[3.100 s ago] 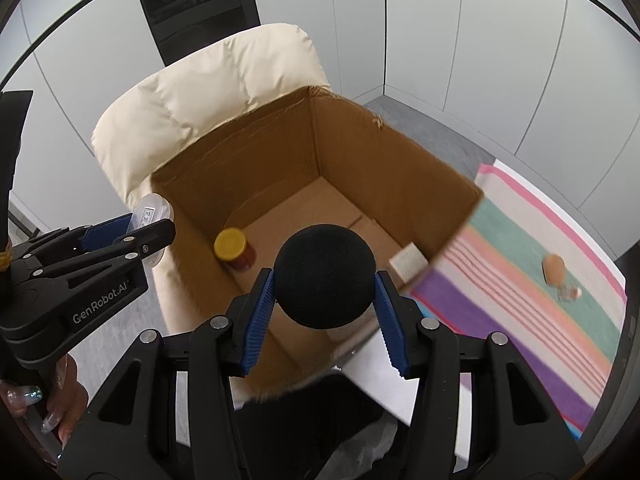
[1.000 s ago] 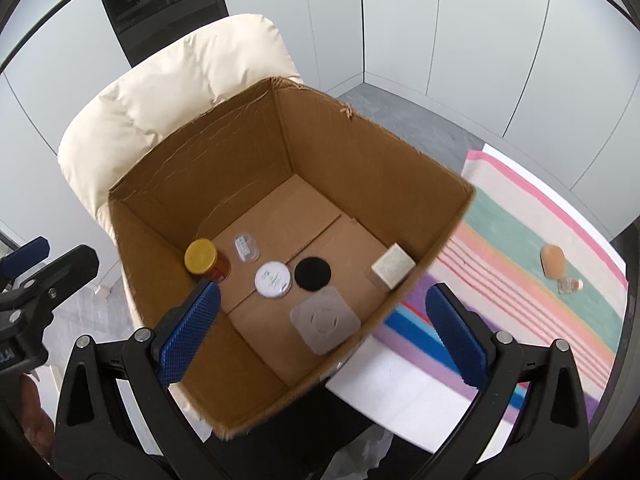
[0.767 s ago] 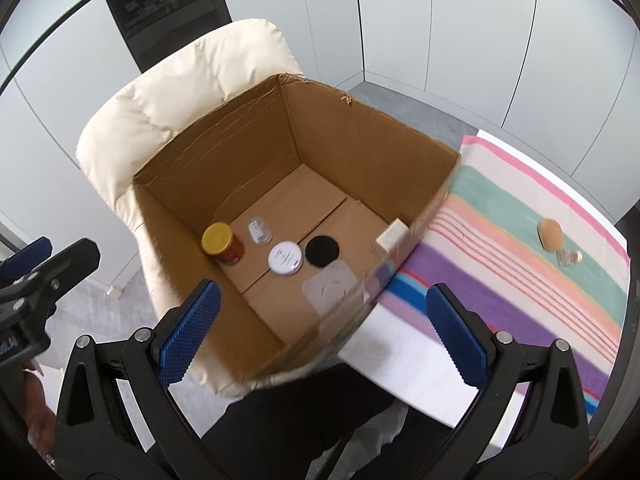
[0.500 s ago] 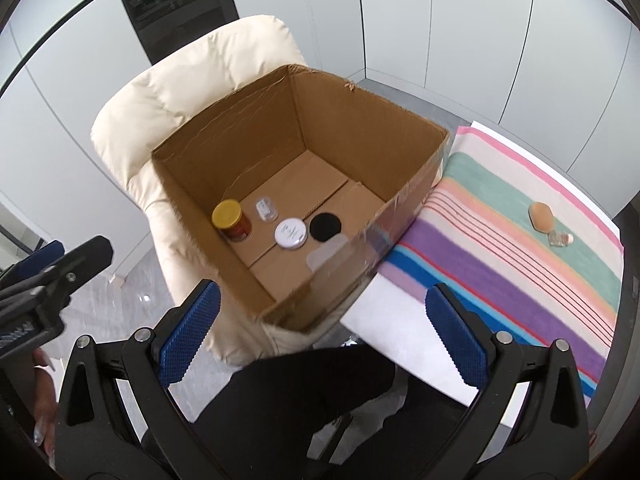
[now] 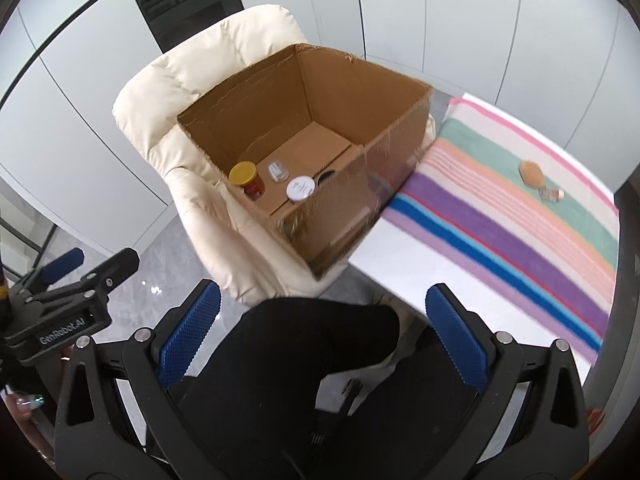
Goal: Organize objects
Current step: 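Withdraw both open tools from the box back over the striped cloth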
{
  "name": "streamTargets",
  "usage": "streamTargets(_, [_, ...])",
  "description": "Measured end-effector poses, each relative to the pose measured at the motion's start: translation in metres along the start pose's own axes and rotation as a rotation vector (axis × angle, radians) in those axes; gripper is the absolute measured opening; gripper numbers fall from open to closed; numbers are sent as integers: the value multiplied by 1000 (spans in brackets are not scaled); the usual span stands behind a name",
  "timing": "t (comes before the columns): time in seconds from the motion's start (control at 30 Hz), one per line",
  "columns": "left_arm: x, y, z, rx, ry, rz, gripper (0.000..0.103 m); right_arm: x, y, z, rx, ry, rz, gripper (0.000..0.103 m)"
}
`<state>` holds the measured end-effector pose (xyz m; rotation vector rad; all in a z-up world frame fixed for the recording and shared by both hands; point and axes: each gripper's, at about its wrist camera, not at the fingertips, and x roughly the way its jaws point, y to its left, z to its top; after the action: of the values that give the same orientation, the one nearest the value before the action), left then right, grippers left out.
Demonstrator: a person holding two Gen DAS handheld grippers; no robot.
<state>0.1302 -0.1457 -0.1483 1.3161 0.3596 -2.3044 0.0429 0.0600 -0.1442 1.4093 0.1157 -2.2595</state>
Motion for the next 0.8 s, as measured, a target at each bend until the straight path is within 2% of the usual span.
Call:
streamTargets(0.17, [-4,6,-9,-14,5,1,103,-4,-5,-19,14,23,4,103])
streamTargets(0.4, [-12,-2,-4,-23,-5,-20,103,-24,-10,-31,37,-13,-14,103])
streamTargets(0.53, [-14,-15,-1,-20,10,-88,103,-38,-18,-38,53,-39,-32,103])
streamTargets(0.6, [-16,-27,-1,-3,21,-126,103,-46,-25,-43,71,-50,-45,103])
streamTargets(0.8, [-22,-63,-6,90,26,-157,103,-61,-51,-60,136,-69,-89,103])
